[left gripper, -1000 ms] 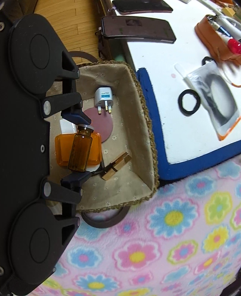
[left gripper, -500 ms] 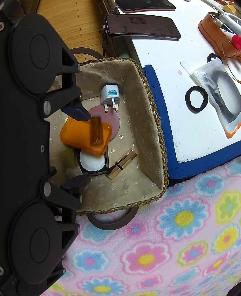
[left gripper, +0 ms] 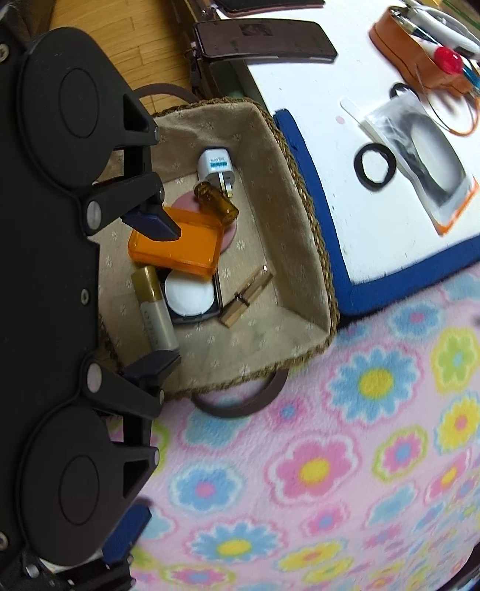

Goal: Organize rigid objects
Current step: 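Move both grippers back from the basket toward the black lipstick and case, then grasp the black lipstick with the left gripper while the right gripper approaches the black case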

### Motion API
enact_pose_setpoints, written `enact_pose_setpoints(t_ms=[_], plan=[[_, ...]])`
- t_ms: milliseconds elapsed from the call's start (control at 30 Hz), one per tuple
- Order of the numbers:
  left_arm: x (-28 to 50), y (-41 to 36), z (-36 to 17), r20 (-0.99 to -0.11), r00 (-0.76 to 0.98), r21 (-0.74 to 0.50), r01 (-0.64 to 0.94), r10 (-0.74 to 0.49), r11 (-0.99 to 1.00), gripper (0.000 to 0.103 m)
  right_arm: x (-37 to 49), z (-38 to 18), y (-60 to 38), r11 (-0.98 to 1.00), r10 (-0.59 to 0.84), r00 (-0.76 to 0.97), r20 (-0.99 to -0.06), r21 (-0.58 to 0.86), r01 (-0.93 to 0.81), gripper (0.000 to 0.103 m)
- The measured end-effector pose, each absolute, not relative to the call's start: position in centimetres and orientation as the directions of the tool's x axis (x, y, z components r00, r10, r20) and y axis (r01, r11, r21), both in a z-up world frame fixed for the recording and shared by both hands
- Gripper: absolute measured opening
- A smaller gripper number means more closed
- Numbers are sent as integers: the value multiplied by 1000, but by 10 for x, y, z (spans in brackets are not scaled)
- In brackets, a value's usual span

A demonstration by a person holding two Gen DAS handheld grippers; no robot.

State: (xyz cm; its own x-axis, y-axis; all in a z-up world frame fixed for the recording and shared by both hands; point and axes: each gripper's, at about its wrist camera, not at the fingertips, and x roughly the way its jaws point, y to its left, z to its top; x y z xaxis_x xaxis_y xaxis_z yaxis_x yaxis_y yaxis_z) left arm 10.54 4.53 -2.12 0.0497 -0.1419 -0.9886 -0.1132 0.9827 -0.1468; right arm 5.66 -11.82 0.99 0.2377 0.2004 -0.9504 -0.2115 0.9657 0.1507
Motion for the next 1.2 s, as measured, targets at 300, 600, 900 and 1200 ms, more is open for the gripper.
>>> enact_pose_setpoints(t_ms=[300,600,900,1200], plan=[[92,3,-3,-986,115,-115,84,-125,990,62,28,43,-208,994,18,362,-932,-22,-107,89],[69,-50,13,-969,164,-131,291,-184,948,63,6,32,-335,982,-183,326,-928,-155,111,87],[51,-105,16,-968,190,-66,425,-161,903,64,-27,28,-449,905,-287,282,-915,-163,392,87],[42,-161,23,-962,202,-51,530,-184,846,65,-1,28,-422,930,-292,356,-888,-176,324,80]])
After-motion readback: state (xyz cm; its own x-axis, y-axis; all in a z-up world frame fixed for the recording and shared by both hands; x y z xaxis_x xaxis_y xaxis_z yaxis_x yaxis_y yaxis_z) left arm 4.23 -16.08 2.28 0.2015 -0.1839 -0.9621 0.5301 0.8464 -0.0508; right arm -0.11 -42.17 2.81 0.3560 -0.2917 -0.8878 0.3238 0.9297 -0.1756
